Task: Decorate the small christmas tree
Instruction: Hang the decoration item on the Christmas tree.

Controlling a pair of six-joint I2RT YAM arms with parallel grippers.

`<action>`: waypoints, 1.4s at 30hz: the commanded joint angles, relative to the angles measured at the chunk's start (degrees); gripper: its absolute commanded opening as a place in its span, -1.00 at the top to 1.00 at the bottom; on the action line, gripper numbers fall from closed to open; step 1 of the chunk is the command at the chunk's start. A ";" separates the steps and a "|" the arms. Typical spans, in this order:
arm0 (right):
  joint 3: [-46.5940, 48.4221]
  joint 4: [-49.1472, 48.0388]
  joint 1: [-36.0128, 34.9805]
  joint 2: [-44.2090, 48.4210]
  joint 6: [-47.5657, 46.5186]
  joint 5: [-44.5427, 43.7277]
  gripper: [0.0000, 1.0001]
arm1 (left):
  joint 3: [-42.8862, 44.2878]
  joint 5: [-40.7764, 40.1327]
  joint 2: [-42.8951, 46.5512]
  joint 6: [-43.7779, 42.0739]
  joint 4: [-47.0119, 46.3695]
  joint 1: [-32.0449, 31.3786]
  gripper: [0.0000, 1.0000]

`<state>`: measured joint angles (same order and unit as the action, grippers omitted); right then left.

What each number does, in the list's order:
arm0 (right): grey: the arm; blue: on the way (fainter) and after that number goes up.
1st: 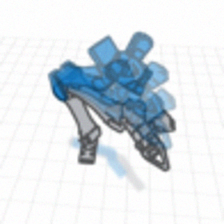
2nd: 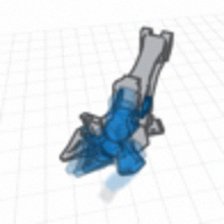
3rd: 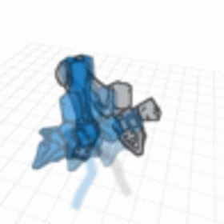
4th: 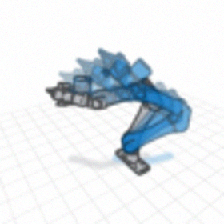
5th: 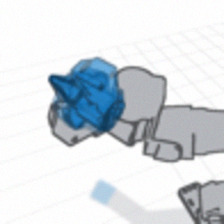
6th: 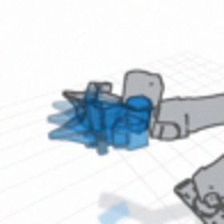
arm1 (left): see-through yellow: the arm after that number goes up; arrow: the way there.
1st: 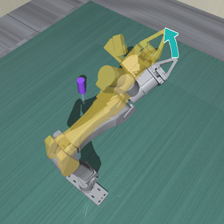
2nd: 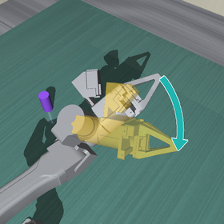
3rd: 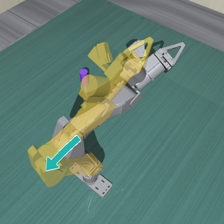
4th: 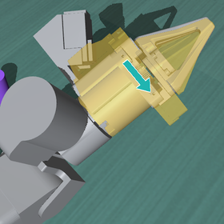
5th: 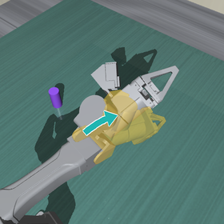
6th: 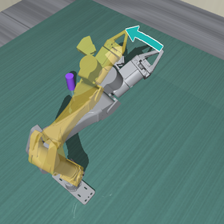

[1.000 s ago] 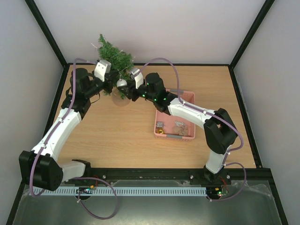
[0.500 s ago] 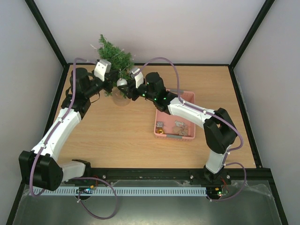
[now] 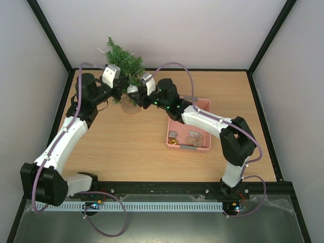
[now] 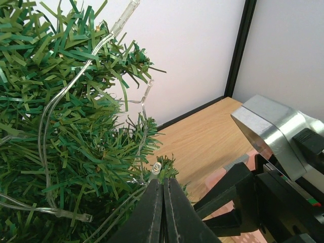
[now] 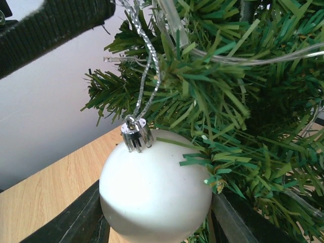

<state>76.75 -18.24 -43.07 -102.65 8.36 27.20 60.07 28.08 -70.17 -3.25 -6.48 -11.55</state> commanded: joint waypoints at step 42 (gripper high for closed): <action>-1.61 0.63 1.57 5.52 3.88 -0.12 0.10 | 3.63 -6.58 -0.15 -1.80 -0.02 -5.55 0.95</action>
<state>72.64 -18.41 -42.04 -97.82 12.01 27.16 60.95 23.22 -69.91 -3.95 -5.58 -16.84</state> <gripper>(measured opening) 0.452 0.028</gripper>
